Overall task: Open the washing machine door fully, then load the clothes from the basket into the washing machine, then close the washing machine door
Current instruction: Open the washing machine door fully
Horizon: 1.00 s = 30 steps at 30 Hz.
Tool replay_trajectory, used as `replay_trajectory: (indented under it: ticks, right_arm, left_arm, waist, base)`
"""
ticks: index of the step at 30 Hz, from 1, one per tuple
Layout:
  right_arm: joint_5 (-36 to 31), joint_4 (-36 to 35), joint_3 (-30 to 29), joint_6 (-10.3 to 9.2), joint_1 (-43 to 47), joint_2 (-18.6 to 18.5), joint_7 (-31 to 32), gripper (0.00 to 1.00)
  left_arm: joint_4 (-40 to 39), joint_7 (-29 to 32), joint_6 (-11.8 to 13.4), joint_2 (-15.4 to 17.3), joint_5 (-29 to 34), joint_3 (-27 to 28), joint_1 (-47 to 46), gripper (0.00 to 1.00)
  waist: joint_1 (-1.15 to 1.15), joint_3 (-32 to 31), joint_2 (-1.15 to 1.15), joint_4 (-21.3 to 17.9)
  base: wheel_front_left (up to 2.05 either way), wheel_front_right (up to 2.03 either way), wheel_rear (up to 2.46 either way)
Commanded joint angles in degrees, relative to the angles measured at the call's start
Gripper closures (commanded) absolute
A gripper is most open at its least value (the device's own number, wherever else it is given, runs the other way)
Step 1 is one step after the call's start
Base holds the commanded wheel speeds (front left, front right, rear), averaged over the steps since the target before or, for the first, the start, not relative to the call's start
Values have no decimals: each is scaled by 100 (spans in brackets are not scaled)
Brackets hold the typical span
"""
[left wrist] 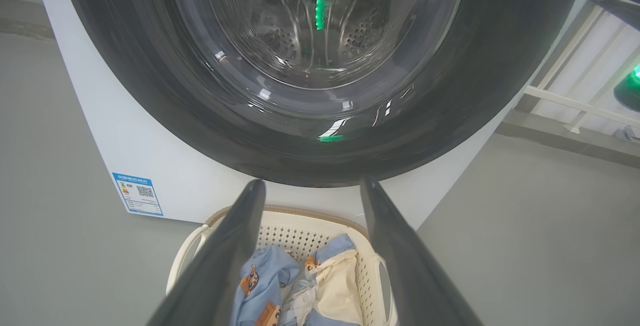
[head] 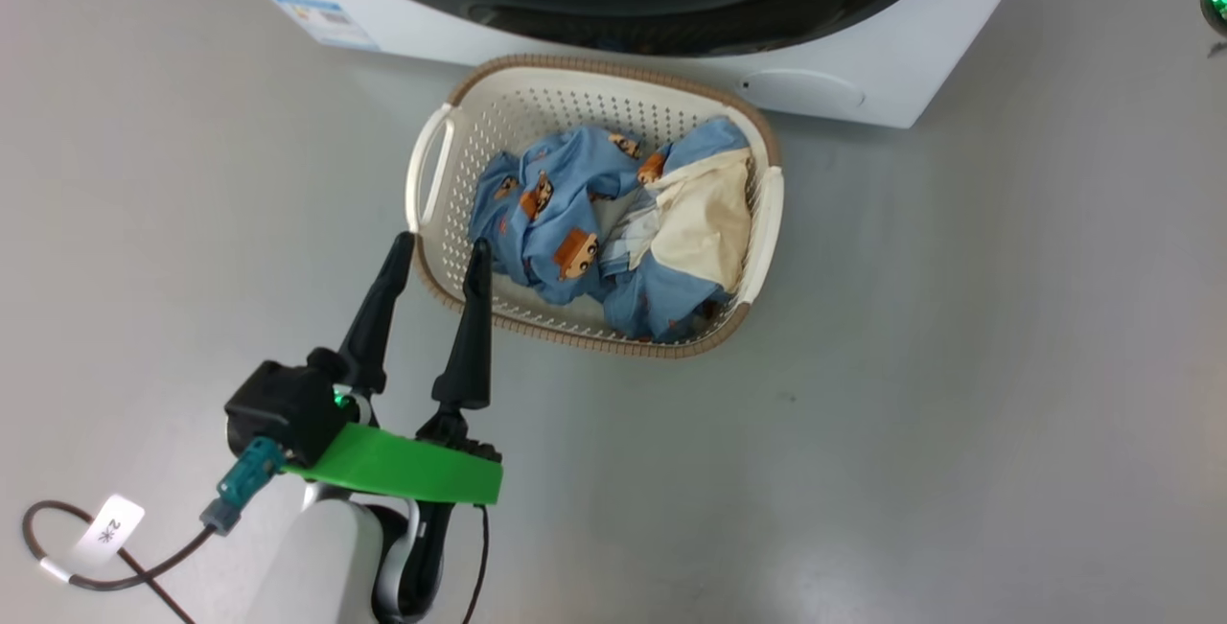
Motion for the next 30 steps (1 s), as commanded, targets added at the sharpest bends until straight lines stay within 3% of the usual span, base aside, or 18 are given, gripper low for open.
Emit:
replay_trajectory:
  ticks: [1, 30]
  right_arm:
    - [-28, -104, -61, 32, -129, 52, 116, 100]
    - [-621, -120, -75, 32, -674, 333, 583, 100]
  left_arm:
    - [-187, -37, 41, 88, -84, 116, -112, 0]
    - [-346, -37, 167, 87, -340, -170, -353, 0]
  waist:
    - [-1, 174, 0, 109]
    - [-1, 516, 0, 322]
  base:
    - [0, 0, 0]
    - [0, 0, 0]
